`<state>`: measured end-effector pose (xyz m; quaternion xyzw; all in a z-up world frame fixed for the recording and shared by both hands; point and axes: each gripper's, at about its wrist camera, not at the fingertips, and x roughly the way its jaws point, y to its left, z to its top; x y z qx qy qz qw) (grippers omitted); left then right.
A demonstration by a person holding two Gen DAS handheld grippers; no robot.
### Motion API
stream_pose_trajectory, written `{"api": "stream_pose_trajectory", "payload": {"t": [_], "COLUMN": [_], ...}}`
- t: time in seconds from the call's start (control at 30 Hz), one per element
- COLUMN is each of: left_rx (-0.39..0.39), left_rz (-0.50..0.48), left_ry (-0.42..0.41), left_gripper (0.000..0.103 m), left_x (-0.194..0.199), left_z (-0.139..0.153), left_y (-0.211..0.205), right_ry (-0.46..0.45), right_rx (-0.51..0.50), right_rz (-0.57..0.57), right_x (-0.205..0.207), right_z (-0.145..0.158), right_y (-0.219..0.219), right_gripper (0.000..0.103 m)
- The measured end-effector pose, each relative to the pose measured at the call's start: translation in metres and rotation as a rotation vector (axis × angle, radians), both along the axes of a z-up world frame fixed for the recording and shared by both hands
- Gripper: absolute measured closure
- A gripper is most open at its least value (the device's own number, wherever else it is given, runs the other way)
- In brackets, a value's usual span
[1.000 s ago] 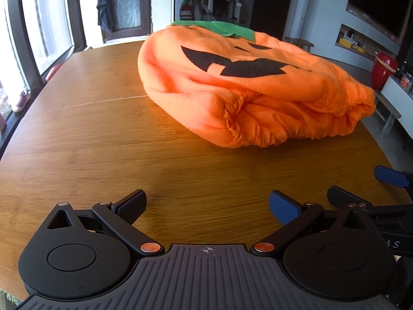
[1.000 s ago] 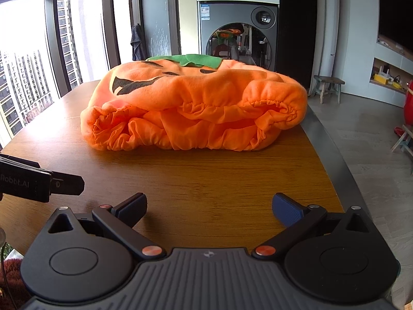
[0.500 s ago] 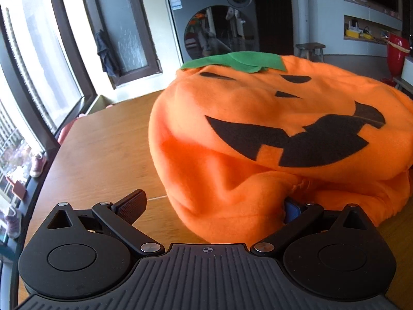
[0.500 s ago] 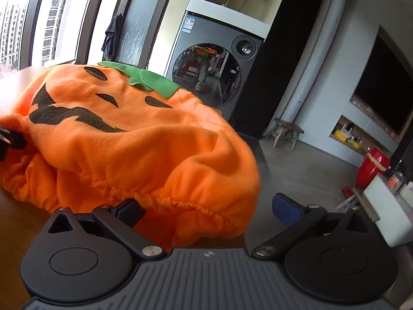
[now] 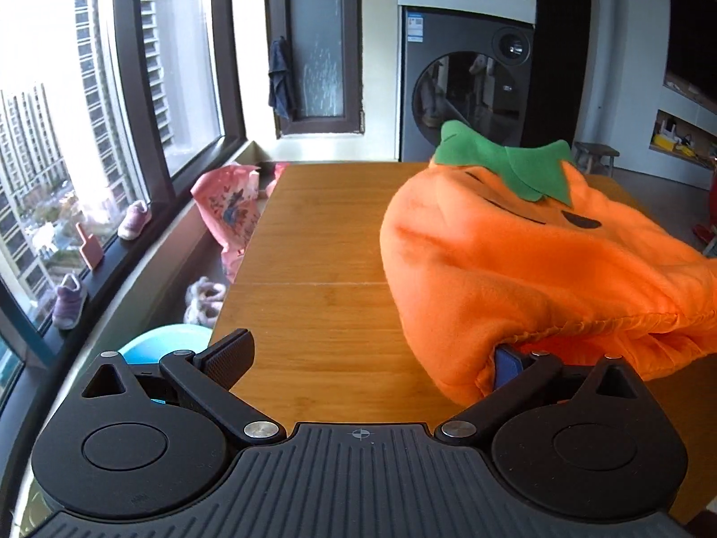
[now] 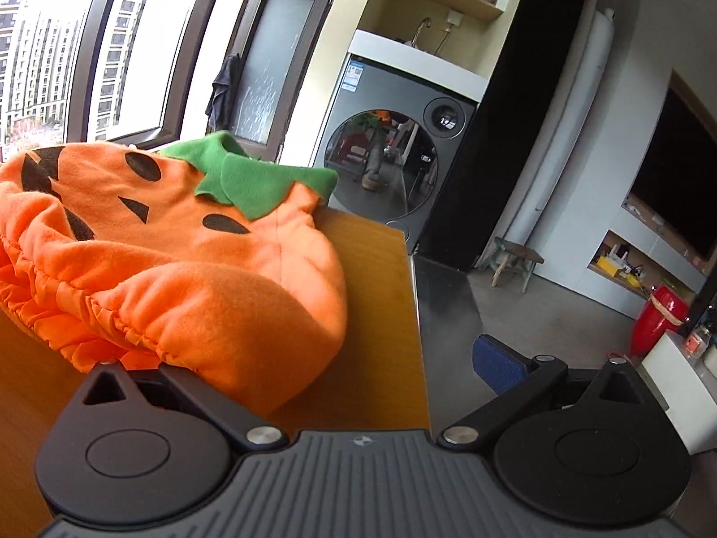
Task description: Fold clothes
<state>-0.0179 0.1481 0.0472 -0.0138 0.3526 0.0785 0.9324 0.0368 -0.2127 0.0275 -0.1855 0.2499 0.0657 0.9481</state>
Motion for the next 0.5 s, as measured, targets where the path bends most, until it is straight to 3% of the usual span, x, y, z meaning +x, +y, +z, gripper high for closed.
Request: {"api": "stream_pose_trajectory", "payload": {"t": [0.1,0.2,0.33,0.5], "left_rx": [-0.019,-0.018,-0.113,-0.308], "left_rz": [-0.109,-0.265,-0.488,-0.616], "left_ry": [0.098,0.117,0.059,-0.055], "left_gripper": [0.0,0.0,0.0,0.0], "left_x": [-0.021,-0.033,-0.05,-0.054], "left_z": [-0.026,-0.026,-0.001,0.022], "left_y": [-0.009,-0.022,-0.037,-0.042], "right_ry": [0.104,0.155,0.146,0.182], "right_rx": [0.041,0.077,0.059,0.049], "right_rz": [-0.032,-0.037,-0.004,0.118], "right_x": [-0.019,-0.029,-0.044,-0.066], "right_z": [-0.015,-0.019,-0.008,-0.001], "right_y": [-0.016,-0.03,-0.036,-0.036], "right_gripper": [0.0,0.0,0.0,0.0]}}
